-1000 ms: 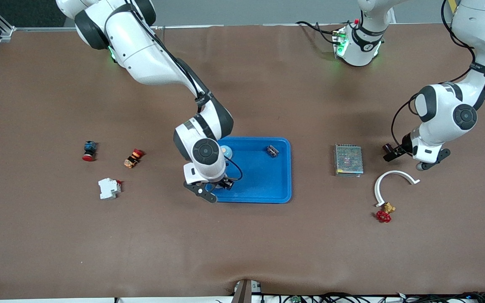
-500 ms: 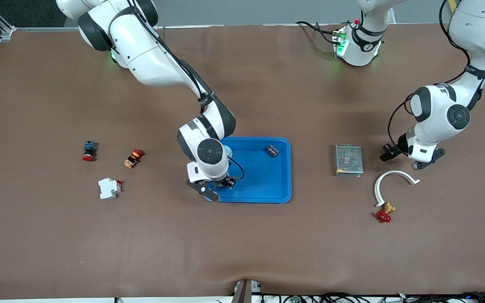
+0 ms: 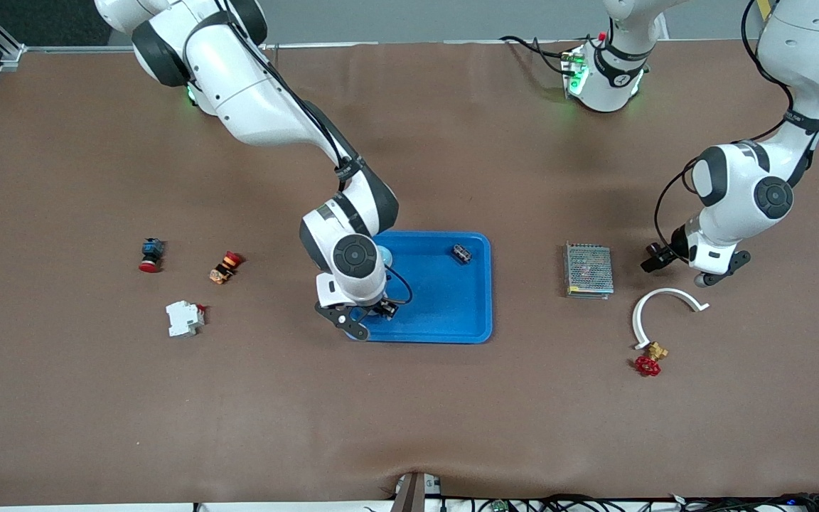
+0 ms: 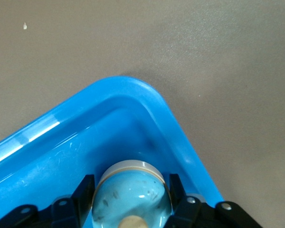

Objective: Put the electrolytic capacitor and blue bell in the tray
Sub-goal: 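Release the bell in the tray while the left gripper lifts the capacitor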

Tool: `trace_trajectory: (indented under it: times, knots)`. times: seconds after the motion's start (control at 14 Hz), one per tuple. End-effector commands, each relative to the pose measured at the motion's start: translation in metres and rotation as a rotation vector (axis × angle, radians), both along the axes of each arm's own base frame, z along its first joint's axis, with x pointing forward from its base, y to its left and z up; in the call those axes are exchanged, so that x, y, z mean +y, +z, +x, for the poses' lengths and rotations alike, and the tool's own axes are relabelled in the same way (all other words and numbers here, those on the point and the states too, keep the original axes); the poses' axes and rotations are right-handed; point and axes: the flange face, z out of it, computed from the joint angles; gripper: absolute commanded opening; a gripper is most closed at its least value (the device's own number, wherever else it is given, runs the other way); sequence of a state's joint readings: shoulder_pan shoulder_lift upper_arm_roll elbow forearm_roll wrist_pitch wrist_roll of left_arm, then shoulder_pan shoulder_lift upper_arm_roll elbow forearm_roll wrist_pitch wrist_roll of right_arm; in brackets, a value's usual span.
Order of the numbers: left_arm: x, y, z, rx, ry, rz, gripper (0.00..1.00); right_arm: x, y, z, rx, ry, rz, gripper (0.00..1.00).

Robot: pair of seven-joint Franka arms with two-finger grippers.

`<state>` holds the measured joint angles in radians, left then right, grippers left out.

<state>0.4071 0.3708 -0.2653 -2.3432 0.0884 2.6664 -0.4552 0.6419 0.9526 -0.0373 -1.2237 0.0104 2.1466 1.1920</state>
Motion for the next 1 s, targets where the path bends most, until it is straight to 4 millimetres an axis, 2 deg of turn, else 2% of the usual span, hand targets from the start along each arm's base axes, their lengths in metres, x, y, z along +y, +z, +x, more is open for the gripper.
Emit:
trace_trajectory:
  times: [0.0, 0.07, 0.5, 0.64, 0.79, 0.93]
  knots:
    - [0.0, 0.0, -0.002, -0.011, 0.006, -0.002, 0.8, 0.01, -0.001, -0.002, -0.02, 0.003, -0.013, 1.0]
    - [0.0, 0.0, -0.002, -0.011, 0.006, -0.002, 0.74, 0.011, -0.001, -0.003, -0.02, 0.011, -0.013, 1.0]
    - [0.001, 0.001, -0.001, -0.014, 0.004, -0.001, 0.21, 0.0, 0.012, 0.005, 0.002, 0.044, -0.024, 1.0]
    - [0.001, 0.004, 0.0, -0.017, 0.002, 0.001, 0.21, -0.007, 0.026, 0.008, 0.022, 0.074, -0.034, 1.0]
    - [0.001, 0.009, 0.002, -0.022, 0.001, 0.005, 0.21, -0.025, 0.038, 0.019, 0.059, 0.078, -0.037, 1.0]
    - [0.003, 0.025, 0.005, -0.018, 0.004, 0.016, 0.21, -0.04, 0.064, 0.034, 0.083, 0.075, -0.036, 1.0]
